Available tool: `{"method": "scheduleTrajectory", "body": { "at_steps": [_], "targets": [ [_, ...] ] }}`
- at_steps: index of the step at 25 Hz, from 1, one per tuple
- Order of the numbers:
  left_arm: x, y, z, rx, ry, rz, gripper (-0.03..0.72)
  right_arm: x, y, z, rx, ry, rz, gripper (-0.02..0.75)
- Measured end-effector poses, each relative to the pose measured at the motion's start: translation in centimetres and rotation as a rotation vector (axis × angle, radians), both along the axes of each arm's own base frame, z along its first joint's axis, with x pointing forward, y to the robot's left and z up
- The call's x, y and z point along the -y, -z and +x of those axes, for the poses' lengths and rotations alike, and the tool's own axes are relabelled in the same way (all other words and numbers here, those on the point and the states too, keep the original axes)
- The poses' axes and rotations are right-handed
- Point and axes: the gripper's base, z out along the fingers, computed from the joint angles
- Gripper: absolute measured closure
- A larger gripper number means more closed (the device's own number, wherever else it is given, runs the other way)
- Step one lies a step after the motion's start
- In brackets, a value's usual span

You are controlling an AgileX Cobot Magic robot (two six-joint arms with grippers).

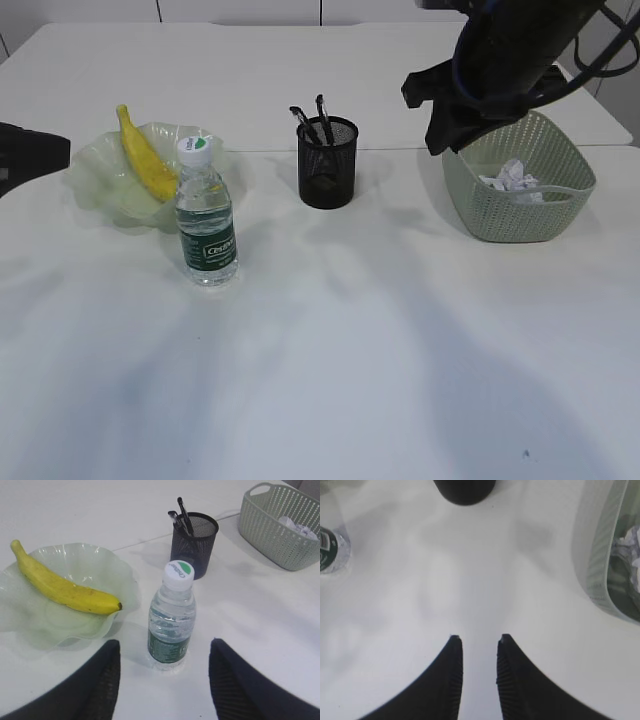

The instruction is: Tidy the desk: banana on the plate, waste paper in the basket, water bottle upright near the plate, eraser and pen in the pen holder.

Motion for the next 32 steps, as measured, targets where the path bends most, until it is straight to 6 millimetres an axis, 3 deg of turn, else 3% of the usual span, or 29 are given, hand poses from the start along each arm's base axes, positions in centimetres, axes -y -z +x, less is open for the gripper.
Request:
{"method": "scheduleTrajectory", "body": {
  "at_steps": [8,17,26,32],
  "targets": [
    [-0.7,-2.1,-1.2,0.089,-0.088,-0.031,0.295,2.0,-2.2,-2.3,-0.001,0.014,-0.043,0.56],
    [-0.9,-3.1,-2.0,0.124,-0.117,-0.061,0.295,7.7,-2.8,-8.6,-0.002,0.148,-0.041,0.56],
    [-1.1,-4.3,-3.1,0.185,-0.119,-0.068,0.295,8.6,-3.8,-14.6,0.057,0.156,-0.033,0.56],
    [-1.3,-6.8,-6.1,0.317,-0.112,-0.089,0.298,9.0,-5.8,-17.6,0.148,0.163,-0.024,0.56]
  ]
}}
